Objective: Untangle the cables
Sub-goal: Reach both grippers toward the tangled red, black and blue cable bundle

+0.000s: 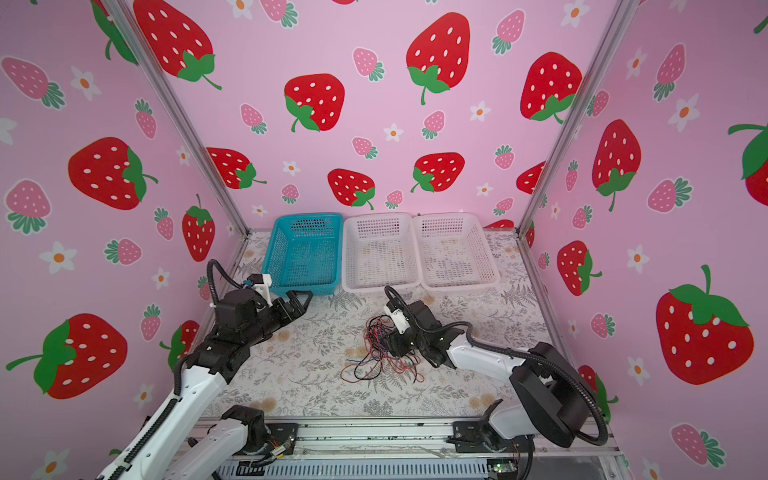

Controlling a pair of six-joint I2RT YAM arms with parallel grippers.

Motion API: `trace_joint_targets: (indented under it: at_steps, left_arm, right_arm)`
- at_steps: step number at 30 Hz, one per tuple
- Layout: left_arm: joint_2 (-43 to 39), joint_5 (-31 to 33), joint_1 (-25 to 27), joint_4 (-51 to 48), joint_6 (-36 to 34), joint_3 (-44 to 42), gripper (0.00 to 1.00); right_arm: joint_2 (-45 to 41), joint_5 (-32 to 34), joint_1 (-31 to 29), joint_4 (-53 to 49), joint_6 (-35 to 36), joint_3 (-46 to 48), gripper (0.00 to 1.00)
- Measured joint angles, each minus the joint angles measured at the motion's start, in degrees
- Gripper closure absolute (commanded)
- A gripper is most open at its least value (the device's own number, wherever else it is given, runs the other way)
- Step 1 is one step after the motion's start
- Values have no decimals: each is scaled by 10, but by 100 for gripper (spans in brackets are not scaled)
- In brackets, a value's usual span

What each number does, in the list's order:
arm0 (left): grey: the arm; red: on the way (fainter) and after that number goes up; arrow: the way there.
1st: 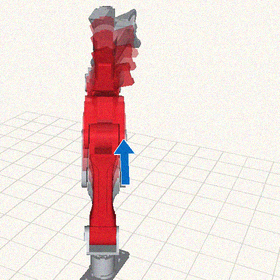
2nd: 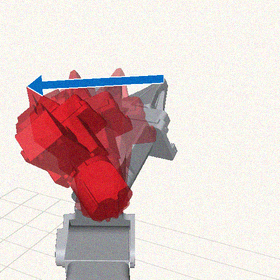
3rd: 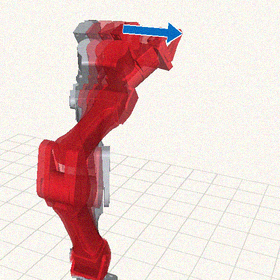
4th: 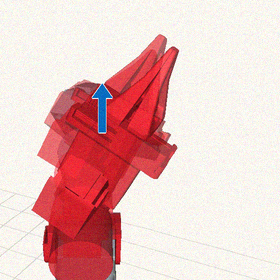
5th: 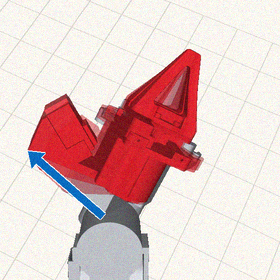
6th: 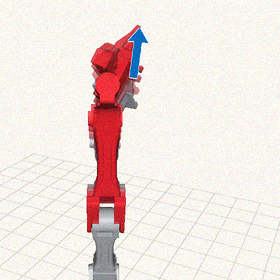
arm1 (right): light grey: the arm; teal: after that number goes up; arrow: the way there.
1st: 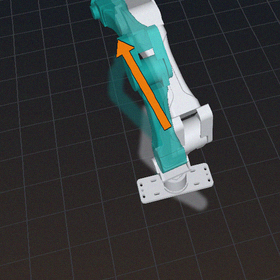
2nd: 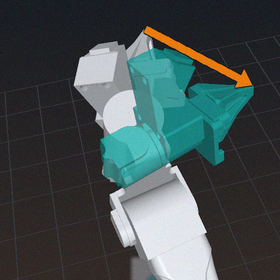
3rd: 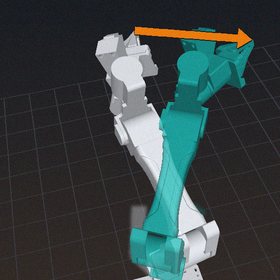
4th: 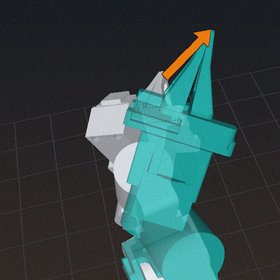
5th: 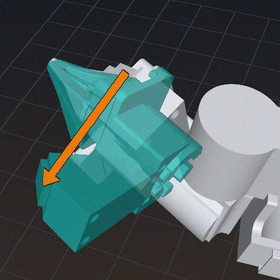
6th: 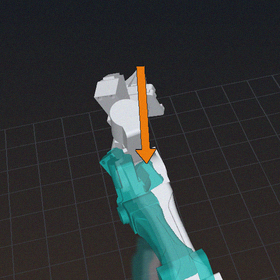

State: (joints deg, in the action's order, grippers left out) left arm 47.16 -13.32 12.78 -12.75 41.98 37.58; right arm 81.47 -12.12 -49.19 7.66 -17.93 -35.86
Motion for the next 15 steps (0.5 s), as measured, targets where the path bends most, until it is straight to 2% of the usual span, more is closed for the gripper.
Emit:
trace_joint_targets:
  at_steps: [7, 15]
  left_arm:
    - [-15, 74, 124, -10, 47, -40, 1]
    - [14, 115, 238, 37, 94, -100, 1]
  right_arm:
    - [64, 36, -25, 4, 0, -17, 60]
    - [86, 37, -41, 25, 8, -33, 90]
